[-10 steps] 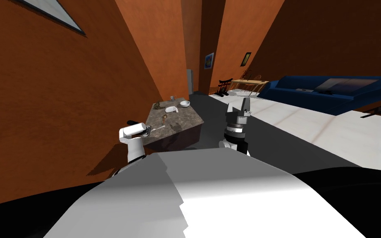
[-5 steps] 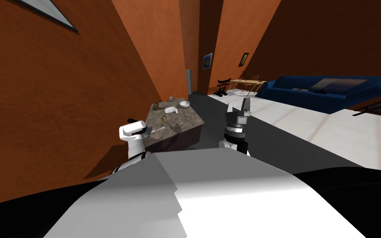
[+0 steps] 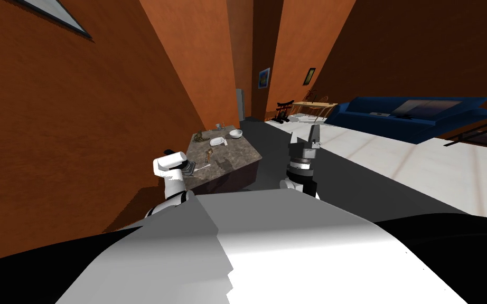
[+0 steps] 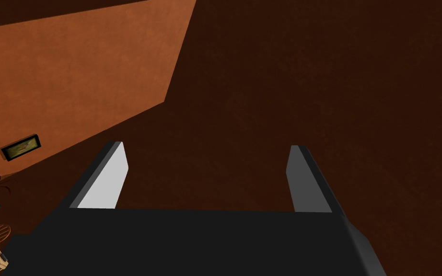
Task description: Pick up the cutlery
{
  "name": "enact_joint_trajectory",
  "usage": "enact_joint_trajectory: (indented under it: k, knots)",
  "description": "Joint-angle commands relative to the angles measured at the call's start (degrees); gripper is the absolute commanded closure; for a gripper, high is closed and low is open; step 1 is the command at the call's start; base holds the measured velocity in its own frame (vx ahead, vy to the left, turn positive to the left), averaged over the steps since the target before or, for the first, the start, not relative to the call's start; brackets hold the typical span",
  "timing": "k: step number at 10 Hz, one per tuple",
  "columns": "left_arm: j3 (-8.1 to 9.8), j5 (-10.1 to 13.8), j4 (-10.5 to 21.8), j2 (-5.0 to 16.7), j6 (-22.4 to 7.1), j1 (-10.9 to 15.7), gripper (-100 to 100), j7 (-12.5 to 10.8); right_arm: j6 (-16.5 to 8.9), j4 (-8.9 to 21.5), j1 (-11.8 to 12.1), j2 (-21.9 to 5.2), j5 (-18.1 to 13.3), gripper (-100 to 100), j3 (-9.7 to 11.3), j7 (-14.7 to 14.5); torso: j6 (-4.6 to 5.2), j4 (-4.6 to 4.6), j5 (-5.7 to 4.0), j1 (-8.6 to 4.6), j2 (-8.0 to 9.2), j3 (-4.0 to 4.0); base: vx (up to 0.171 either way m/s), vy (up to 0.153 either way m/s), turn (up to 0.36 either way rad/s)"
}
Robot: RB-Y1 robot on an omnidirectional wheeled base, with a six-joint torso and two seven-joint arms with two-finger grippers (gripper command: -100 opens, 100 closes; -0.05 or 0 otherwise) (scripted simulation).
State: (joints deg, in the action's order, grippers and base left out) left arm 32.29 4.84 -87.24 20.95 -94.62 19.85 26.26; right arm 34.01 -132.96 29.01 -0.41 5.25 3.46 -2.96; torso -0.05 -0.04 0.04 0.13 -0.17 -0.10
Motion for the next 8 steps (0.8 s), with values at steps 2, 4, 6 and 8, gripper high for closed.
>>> enact_joint_trajectory:
  k: [2,4,6,8]
  knots:
    - [0.18,0.1,1.7,0.2,-3.4,1.6,-100,0.2,0.0,0.0,0.0,0.0,0.0,0,0.0,0.0,0.0,0.0,0.0,0.01,0.01,0.0,0.038,0.036,-0.039]
    - [0.21,0.1,1.5,0.1,-3.8,1.6,-100,0.2,0.0,0.0,0.0,0.0,0.0,0,0.0,0.0,-0.01,0.0,0.0,-0.02,0.03,0.01,0.023,0.022,-0.019]
    - [-0.34,0.1,2.9,-0.2,-2.2,1.4,-100,-0.2,0.0,0.0,0.0,0.0,0.0,0,0.0,0.0,-0.01,0.03,-0.02,-0.12,0.14,0.08,0.003,0.008,0.0]
    - [-0.75,0.1,4.0,-0.5,-0.8,1.2,-100,-0.5,0.0,0.0,0.0,0.0,0.0,0,0.0,0.0,-0.01,0.03,-0.01,-0.07,0.15,0.08,0.002,0.018,-0.003]
